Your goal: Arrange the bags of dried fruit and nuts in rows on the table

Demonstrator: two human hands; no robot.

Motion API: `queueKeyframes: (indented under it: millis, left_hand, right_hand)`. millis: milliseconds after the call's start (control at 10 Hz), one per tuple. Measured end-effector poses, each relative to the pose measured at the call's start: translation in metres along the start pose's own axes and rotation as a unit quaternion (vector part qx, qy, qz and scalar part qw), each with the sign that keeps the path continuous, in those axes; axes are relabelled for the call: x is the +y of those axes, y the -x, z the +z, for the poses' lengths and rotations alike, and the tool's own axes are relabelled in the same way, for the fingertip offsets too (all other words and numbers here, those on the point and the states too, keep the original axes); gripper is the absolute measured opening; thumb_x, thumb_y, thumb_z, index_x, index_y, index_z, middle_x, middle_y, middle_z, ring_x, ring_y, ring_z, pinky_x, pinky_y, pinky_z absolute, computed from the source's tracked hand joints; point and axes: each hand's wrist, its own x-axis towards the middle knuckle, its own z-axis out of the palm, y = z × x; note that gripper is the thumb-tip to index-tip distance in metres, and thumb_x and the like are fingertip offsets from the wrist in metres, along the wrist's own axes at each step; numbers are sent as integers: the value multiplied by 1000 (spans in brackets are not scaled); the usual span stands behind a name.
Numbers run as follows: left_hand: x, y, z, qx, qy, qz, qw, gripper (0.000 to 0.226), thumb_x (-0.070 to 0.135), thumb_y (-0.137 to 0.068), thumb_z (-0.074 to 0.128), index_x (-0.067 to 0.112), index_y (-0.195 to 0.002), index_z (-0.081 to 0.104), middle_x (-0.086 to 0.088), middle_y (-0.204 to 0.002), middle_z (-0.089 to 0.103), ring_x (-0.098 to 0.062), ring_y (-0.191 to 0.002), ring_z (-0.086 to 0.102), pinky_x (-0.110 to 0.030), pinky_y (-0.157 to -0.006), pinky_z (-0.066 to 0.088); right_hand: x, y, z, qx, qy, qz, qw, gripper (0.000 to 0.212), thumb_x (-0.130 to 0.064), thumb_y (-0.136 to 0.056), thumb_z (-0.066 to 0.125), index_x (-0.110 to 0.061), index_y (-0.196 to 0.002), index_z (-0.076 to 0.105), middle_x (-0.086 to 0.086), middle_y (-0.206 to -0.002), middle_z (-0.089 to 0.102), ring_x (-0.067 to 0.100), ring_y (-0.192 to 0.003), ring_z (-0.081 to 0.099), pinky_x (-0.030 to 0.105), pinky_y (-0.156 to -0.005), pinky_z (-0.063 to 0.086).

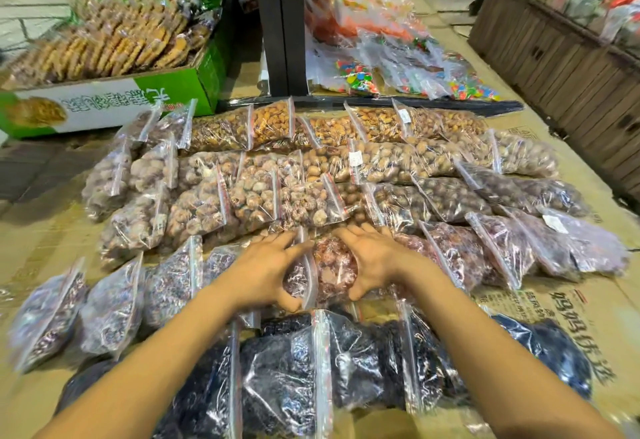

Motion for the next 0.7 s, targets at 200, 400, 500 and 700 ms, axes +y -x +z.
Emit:
queueKeyframes:
  millis: [200, 400, 500, 700]
  left_hand:
    - [0, 5, -3, -64, -26, 24, 997, 107, 49, -69, 74, 40, -150, 5, 4, -161, 2, -19, -148, 4, -36, -117, -2]
    - [-2, 9, 3, -69, 10, 4, 998, 109, 81, -65, 55, 47, -149, -7, 18, -154, -6, -15, -147, 2, -37, -116, -1]
    - [3, 10, 11, -27, 4, -15, 1000, 99, 81, -74, 41, 41, -150, -9, 11, -158, -9, -18, -149, 2, -35, -113, -7]
    - [17, 24, 24, 64, -18, -75, 995, 98, 85, -74, 20, 33, -149, -15, -3, -155, -23, -24, -147, -14, -39, -115, -13]
  right_hand:
    - [4, -3, 0, -14, -11, -7, 1000, 121, -40, -58, 84, -32, -149, 4, 0, -160, 10, 24, -145, 14, 51, -118, 14]
    - [4, 3, 7, 33, -5, -16, 999, 117, -46, -61, 81, -32, -149, 5, -3, -159, 11, 20, -143, 14, 46, -118, 3]
    - [6, 14, 10, 63, -5, -2, 998, 109, -46, -71, 74, -31, -151, 1, -2, -160, 1, 21, -146, 0, 39, -114, -8]
    - [-6, 49, 45, 178, -19, 40, 983, 86, -47, -87, 54, -26, -152, 1, 3, -160, -8, 21, -146, -13, 45, -118, -11]
